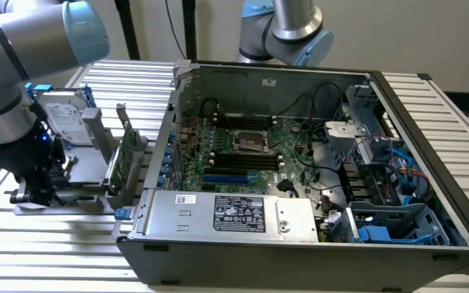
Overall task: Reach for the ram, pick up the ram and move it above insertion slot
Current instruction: 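Pick up the ram and move it above insertion slot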
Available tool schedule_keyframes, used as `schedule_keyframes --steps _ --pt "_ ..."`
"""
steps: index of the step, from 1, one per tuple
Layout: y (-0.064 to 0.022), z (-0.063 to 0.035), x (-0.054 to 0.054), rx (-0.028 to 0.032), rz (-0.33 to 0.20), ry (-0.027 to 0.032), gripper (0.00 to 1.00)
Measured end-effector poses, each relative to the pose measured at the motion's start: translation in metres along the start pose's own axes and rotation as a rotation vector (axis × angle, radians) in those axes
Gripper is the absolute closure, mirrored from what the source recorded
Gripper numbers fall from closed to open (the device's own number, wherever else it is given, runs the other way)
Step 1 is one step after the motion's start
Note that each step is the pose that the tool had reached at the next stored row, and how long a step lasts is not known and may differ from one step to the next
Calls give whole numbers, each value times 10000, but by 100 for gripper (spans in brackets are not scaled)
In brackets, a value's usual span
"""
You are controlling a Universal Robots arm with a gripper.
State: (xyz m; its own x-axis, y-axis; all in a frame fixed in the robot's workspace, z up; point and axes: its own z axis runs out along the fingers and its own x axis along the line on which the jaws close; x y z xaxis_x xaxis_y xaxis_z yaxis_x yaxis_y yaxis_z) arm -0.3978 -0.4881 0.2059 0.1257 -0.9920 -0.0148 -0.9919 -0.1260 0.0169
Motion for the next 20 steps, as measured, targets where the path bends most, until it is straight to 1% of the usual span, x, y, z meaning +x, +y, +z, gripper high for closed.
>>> schedule_keyframes --steps 8,10,12,13,15,16,17,20 --pt "0 38 16 -1 1 10 52" --pt "0 55 16 -1 1 11 54" --pt "0 66 17 -2 1 12 67" --pt "0 67 17 -4 1 14 67" --pt "0 68 17 -4 1 17 78" --pt "-1 68 17 -4 0 17 78" --pt "-1 69 17 -4 1 18 85" --pt "-1 70 17 -3 1 20 85"
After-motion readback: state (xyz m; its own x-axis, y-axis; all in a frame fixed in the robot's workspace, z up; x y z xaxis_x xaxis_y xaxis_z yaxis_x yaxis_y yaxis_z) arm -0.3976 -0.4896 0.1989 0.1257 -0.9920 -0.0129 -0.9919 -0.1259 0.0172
